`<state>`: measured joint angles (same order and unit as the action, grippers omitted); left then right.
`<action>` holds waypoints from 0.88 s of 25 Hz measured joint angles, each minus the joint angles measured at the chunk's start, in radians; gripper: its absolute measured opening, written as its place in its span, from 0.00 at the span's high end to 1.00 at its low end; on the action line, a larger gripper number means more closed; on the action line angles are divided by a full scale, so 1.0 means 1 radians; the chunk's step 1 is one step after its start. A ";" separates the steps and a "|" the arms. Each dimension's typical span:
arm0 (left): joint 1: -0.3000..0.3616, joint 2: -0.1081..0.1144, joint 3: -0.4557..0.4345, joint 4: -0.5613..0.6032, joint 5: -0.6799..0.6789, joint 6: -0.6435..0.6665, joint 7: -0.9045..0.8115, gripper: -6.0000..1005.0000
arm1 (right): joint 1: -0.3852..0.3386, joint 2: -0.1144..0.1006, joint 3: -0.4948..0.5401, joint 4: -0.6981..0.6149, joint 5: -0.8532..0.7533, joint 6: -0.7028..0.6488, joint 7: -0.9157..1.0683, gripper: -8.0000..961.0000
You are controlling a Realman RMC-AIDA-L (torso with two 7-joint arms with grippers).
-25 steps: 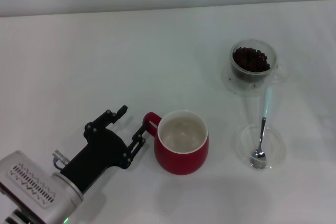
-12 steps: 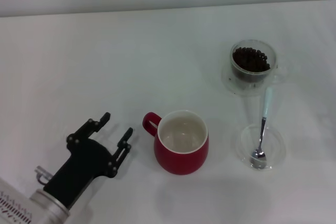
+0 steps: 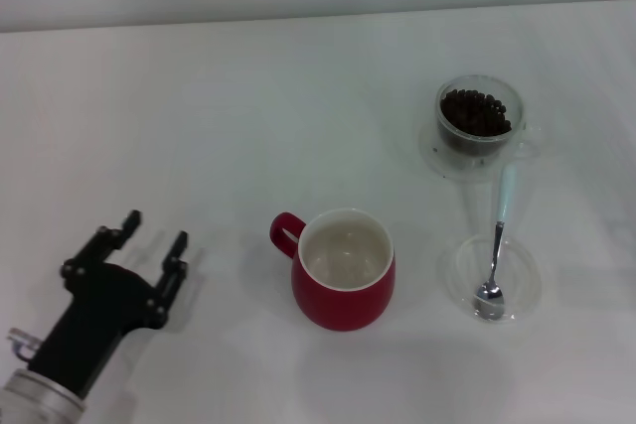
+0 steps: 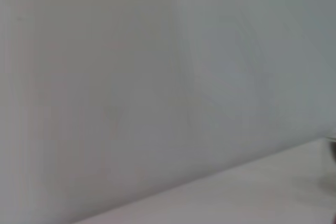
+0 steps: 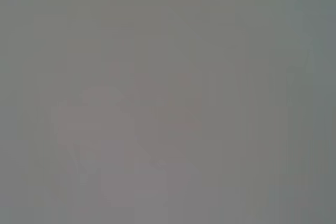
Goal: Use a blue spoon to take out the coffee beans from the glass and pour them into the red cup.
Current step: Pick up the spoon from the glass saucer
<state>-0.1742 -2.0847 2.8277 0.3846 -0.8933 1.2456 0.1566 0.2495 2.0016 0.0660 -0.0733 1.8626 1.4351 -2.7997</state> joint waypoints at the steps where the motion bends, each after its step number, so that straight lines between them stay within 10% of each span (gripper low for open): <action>1: 0.001 0.000 -0.001 -0.006 -0.010 0.009 0.000 0.47 | -0.002 0.000 -0.003 -0.006 -0.001 -0.002 0.012 0.09; 13: -0.017 -0.001 -0.001 -0.045 -0.137 0.031 0.000 0.47 | -0.023 -0.011 -0.213 -0.249 -0.059 -0.195 0.450 0.09; 22: -0.046 0.000 -0.008 -0.068 -0.138 0.027 0.005 0.47 | -0.025 -0.079 -0.242 -0.396 -0.329 -0.227 0.906 0.09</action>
<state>-0.2206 -2.0850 2.8202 0.3168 -1.0316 1.2727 0.1619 0.2241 1.9229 -0.1760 -0.4697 1.5340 1.2079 -1.8942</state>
